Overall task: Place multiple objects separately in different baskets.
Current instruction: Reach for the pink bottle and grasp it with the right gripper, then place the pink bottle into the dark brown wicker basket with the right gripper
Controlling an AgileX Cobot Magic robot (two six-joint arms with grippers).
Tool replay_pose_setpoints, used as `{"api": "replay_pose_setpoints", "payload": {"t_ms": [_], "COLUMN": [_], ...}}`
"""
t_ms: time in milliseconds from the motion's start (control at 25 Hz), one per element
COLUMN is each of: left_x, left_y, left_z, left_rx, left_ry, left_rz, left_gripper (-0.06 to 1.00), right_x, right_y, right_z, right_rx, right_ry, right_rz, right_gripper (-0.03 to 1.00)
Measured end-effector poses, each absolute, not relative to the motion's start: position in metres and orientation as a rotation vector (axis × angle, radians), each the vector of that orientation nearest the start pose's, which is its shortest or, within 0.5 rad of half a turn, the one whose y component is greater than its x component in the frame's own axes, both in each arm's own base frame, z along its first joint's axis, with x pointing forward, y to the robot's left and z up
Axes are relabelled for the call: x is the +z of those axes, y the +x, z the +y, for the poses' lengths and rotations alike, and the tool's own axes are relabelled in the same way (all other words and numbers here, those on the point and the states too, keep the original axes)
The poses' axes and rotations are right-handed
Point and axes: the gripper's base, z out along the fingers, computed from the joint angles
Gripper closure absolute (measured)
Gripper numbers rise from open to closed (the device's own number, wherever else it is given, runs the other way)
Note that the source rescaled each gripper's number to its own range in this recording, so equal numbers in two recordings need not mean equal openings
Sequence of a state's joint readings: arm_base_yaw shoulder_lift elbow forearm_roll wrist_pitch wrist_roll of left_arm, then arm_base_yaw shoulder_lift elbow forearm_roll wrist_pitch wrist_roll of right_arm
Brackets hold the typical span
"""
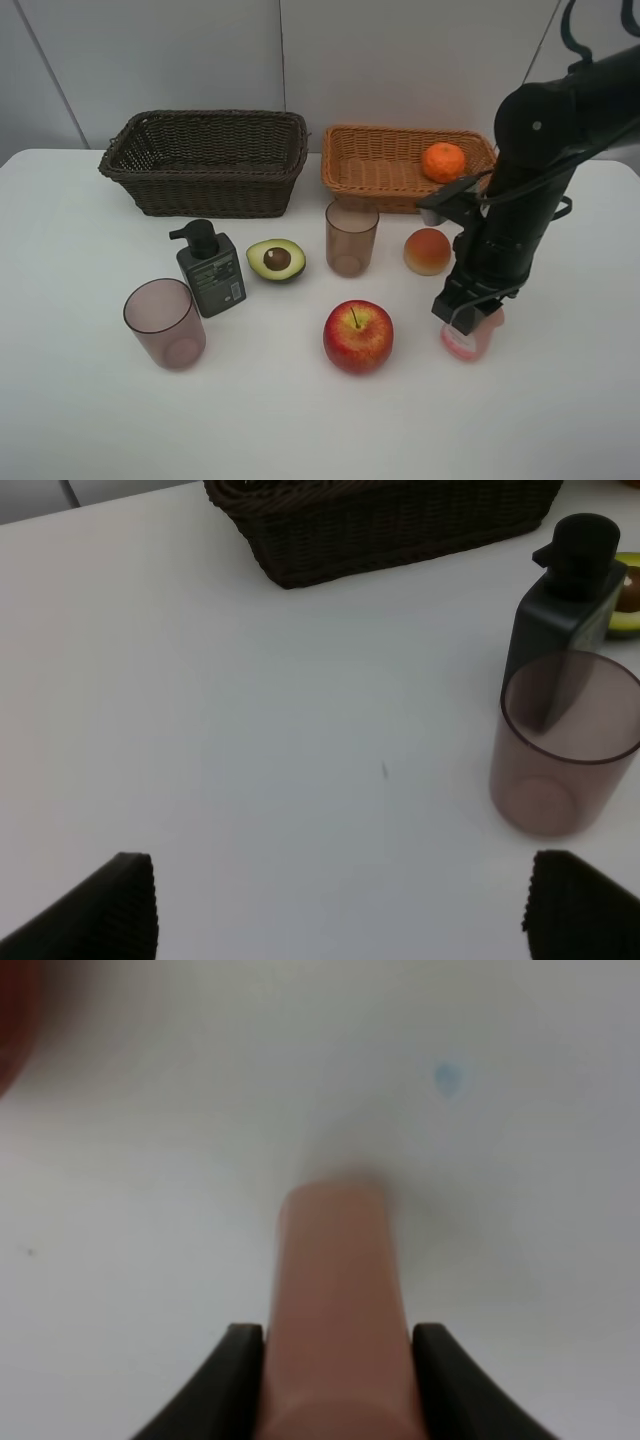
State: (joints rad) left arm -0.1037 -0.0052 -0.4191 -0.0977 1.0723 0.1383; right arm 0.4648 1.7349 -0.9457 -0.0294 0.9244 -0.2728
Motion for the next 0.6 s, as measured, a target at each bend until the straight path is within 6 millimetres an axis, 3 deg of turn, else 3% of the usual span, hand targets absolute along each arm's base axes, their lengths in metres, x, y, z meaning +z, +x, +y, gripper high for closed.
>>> {"api": "replay_pose_setpoints", "payload": {"t_ms": [320,600], "left_x": [0.254,0.254], "left_y": [0.001,0.001], "left_z": [-0.008,-0.008], "left_rx": [-0.099,-0.099], "left_ry": [0.258,0.258], "left_rz": [2.113,2.113], "left_gripper": [-0.03,-0.03], "right_x": [0.197,0.244], "right_y": [0.256,0.275], "right_z": [0.126,0.135], "right_rx": [-0.05,-0.044], "right_ry": [-1.172,-1.144], "right_rz": [2.964,2.913], "right_gripper": [0.97,0.97]}}
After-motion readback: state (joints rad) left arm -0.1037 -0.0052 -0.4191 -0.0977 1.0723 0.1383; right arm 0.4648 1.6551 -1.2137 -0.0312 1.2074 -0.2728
